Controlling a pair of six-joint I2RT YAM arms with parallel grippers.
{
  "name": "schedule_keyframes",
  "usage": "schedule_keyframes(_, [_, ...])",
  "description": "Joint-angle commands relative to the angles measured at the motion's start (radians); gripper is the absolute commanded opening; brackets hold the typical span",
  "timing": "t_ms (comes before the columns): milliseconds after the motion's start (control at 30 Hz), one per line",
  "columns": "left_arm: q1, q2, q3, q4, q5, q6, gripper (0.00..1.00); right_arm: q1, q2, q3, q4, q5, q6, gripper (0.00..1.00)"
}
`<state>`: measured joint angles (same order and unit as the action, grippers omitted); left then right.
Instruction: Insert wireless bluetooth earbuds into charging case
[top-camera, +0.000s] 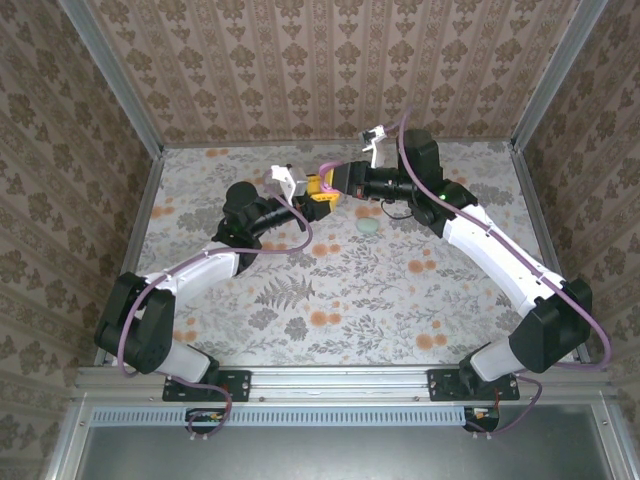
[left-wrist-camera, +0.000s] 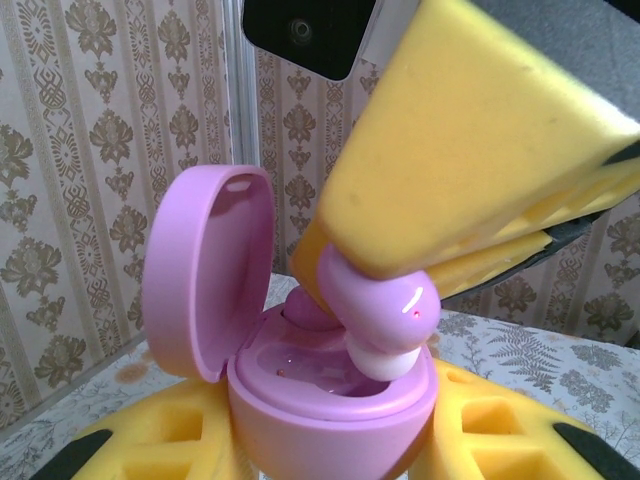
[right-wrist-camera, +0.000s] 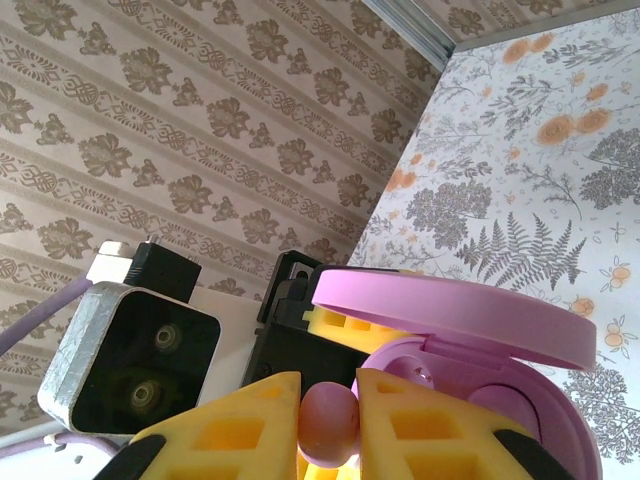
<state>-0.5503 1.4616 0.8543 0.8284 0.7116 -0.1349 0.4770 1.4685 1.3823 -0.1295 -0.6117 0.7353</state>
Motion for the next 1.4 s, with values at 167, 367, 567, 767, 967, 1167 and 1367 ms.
schedule_keyframes(167, [-0.008,-0.012,0.031,0.015,0.018,0.014,0.27,0.011,0.008,0.028,0.033,0.022,-0.007,0.21])
schedule_keyframes(367, [-0.008,-0.011,0.028,0.02,0.016,0.012,0.27,0.013,0.006,0.028,0.028,0.04,-0.005,0.21])
schedule_keyframes(567, [-0.008,-0.012,0.028,0.018,0.012,0.012,0.27,0.013,0.008,0.025,0.019,0.056,-0.012,0.21])
schedule_keyframes(767, [-0.008,-0.009,0.032,0.025,0.012,0.008,0.27,0.018,0.012,0.028,-0.004,0.072,-0.028,0.21])
schedule_keyframes(967, [-0.008,-0.01,0.033,0.025,0.011,0.008,0.27,0.04,0.028,0.054,-0.065,0.095,-0.069,0.21])
schedule_keyframes(1167, [-0.008,-0.017,0.029,0.026,0.006,0.006,0.27,0.052,0.033,0.07,-0.118,0.139,-0.106,0.22])
schedule_keyframes(1367, [-0.008,-0.021,0.031,0.03,0.001,0.004,0.27,0.054,0.025,0.075,-0.145,0.175,-0.127,0.23])
